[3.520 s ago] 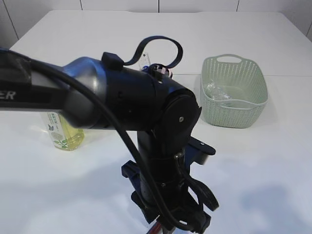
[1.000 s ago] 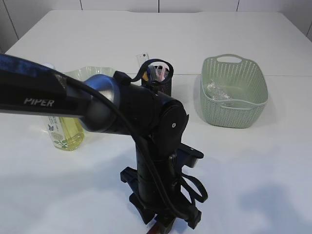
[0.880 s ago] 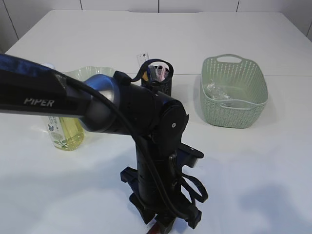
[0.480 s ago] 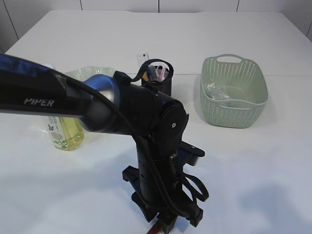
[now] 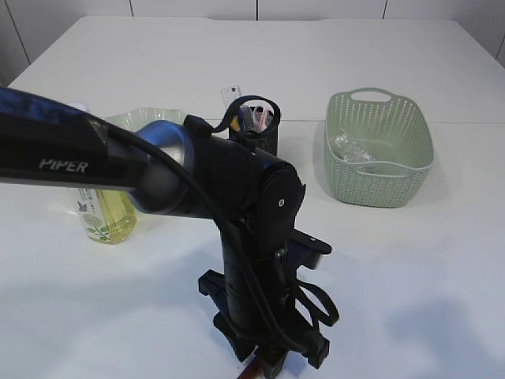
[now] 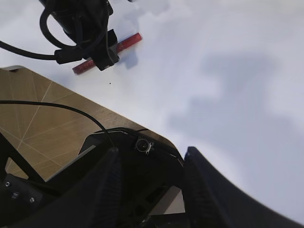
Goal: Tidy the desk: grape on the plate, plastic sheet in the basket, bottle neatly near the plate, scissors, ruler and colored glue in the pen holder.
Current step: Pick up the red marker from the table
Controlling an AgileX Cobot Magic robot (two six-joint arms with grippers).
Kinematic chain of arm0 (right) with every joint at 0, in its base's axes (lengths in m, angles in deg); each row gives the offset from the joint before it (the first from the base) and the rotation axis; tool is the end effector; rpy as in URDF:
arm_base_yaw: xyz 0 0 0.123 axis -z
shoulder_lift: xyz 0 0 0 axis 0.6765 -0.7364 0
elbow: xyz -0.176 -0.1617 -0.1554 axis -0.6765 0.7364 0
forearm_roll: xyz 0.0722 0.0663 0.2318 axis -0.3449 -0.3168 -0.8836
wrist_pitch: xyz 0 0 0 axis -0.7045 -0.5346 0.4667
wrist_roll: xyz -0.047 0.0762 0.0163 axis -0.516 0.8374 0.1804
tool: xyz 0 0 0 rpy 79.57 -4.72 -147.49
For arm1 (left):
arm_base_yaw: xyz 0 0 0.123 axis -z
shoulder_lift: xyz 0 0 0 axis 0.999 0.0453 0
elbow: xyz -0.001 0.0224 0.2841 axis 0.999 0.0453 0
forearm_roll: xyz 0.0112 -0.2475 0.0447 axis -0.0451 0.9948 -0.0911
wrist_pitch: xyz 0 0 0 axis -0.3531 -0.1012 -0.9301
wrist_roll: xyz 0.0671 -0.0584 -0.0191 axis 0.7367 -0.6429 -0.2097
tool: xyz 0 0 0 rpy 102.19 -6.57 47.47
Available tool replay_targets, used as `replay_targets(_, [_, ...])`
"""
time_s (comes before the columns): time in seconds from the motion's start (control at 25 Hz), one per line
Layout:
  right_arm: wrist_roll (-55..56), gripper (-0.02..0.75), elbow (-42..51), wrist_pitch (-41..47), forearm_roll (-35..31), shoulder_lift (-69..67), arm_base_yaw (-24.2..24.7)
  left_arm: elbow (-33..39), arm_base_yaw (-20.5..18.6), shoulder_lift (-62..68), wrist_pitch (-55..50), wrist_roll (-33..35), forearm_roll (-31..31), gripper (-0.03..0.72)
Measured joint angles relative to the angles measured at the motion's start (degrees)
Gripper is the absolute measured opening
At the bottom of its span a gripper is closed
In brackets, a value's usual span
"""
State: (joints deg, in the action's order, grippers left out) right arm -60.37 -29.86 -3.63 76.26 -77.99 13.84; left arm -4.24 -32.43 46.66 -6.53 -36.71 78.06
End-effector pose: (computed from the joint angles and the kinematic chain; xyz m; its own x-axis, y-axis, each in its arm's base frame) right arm 0.0672 0.0522 0.3298 -0.8183 -0.2743 -0.5051 -0.4232 0.8822 0.2065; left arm 0.2200 -0.3344 0.1100 -0.7861 0.6128 0.0808 0.6040 0.7893 -0.1102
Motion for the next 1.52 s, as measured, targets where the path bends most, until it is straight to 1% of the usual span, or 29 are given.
replay_targets(0.44, [0.00, 0.344, 0.00, 0.00, 0.00, 0.00, 0.00, 0.00, 0.00, 0.75, -0.74, 0.00, 1.06, 0.307])
replay_targets(0.52, [0.00, 0.345, 0.00, 0.00, 0.00, 0.00, 0.00, 0.00, 0.00, 0.75, -0.74, 0.00, 1.06, 0.289])
replay_targets(0.6, [0.00, 0.345, 0.00, 0.00, 0.00, 0.00, 0.00, 0.00, 0.00, 0.75, -0.74, 0.00, 0.81, 0.254])
replay_targets(0.8, [0.00, 0.344, 0.00, 0.00, 0.11, 0.00, 0.00, 0.00, 0.00, 0.75, -0.74, 0.00, -0.26, 0.148])
replay_targets(1.0, [0.00, 0.344, 0.00, 0.00, 0.19, 0.00, 0.00, 0.00, 0.00, 0.75, -0.74, 0.00, -0.25, 0.103])
replay_targets(1.16, [0.00, 0.345, 0.00, 0.00, 0.19, 0.00, 0.00, -0.09, 0.00, 0.75, -0.64, 0.00, -0.37, 0.087])
replay_targets(1.52, [0.00, 0.344, 0.00, 0.00, 0.19, 0.00, 0.00, -0.09, 0.00, 0.75, -0.53, 0.00, -0.13, 0.086])
